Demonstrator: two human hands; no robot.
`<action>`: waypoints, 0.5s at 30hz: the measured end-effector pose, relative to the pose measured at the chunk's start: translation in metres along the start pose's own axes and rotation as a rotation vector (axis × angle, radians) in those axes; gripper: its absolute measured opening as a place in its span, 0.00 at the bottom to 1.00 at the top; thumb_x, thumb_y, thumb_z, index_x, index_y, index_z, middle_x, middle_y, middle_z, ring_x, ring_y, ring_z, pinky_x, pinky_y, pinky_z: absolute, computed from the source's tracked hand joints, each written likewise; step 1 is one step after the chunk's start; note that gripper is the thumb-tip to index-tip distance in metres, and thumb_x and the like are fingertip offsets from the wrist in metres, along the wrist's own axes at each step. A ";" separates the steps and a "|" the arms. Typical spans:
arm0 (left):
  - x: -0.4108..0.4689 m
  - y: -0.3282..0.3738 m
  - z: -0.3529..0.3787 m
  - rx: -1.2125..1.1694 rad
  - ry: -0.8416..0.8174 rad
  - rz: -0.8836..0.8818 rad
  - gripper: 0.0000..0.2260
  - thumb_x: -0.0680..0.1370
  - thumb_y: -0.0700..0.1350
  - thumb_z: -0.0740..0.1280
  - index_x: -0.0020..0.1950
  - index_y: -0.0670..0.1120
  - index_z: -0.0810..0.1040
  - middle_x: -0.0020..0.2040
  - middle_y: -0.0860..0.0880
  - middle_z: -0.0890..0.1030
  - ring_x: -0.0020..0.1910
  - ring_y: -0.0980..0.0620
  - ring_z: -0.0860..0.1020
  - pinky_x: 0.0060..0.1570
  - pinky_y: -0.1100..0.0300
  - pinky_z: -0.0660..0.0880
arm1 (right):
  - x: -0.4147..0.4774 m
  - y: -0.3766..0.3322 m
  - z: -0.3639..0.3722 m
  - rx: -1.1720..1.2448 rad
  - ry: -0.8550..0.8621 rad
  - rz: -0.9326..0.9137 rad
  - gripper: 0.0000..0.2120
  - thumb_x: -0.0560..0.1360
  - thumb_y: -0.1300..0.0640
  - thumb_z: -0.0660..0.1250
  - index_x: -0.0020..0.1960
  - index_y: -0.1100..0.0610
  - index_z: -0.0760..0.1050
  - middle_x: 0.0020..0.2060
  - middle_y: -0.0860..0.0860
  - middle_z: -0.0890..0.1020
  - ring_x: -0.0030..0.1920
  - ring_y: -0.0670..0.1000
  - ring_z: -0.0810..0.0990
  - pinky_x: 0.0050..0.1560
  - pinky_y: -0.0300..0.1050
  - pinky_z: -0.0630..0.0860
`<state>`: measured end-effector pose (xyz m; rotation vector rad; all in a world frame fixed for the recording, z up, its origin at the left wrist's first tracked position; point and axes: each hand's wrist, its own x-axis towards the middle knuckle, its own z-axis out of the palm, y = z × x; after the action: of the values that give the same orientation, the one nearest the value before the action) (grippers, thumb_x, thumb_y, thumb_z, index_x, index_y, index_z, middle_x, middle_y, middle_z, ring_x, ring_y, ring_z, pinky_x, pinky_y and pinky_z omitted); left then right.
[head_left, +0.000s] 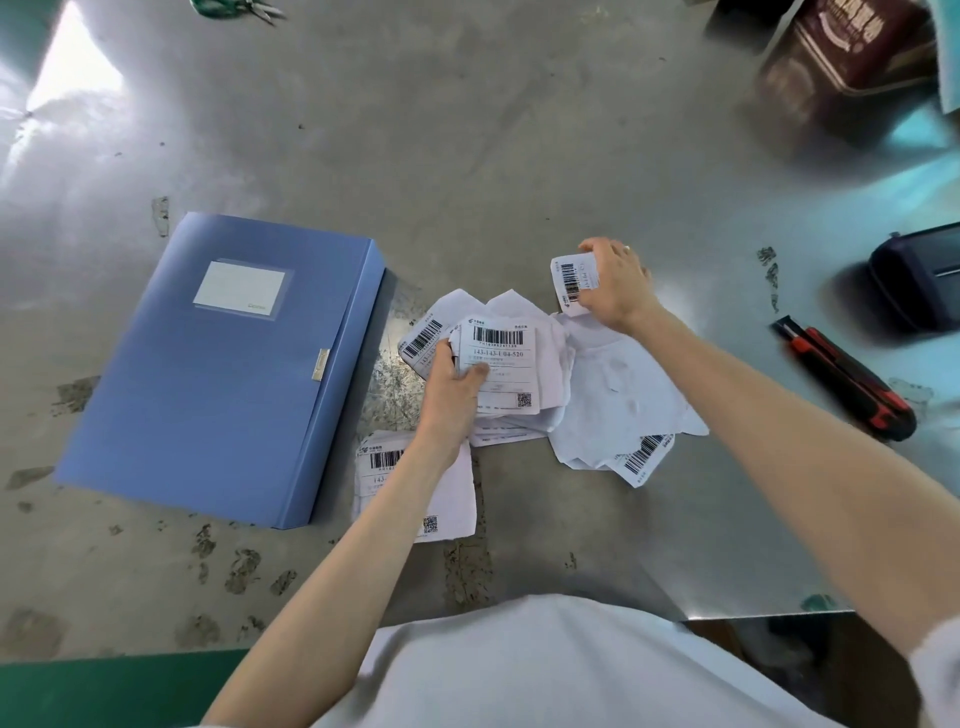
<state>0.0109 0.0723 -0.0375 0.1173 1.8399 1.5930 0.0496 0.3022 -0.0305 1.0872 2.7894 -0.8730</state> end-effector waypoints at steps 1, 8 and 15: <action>0.000 0.000 0.000 -0.003 0.005 -0.005 0.10 0.80 0.35 0.61 0.51 0.50 0.70 0.52 0.52 0.80 0.50 0.56 0.80 0.42 0.63 0.77 | 0.006 0.003 -0.001 -0.046 -0.042 -0.004 0.28 0.71 0.64 0.65 0.69 0.59 0.63 0.67 0.57 0.69 0.70 0.57 0.63 0.68 0.54 0.59; 0.001 0.002 -0.002 -0.046 0.018 -0.013 0.11 0.79 0.34 0.61 0.51 0.51 0.71 0.50 0.53 0.81 0.47 0.58 0.80 0.38 0.66 0.77 | 0.021 0.008 0.006 -0.204 -0.040 0.013 0.28 0.69 0.59 0.67 0.68 0.56 0.64 0.64 0.57 0.66 0.67 0.59 0.63 0.68 0.54 0.57; 0.000 0.001 -0.004 -0.011 0.034 -0.015 0.11 0.79 0.35 0.60 0.51 0.52 0.71 0.51 0.52 0.81 0.50 0.55 0.81 0.42 0.62 0.78 | 0.014 0.008 0.000 -0.128 0.215 0.074 0.10 0.73 0.64 0.60 0.50 0.57 0.77 0.52 0.55 0.79 0.54 0.57 0.74 0.53 0.49 0.58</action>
<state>0.0083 0.0694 -0.0364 0.0722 1.8528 1.6042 0.0436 0.3155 -0.0376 1.3253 2.9025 -0.5939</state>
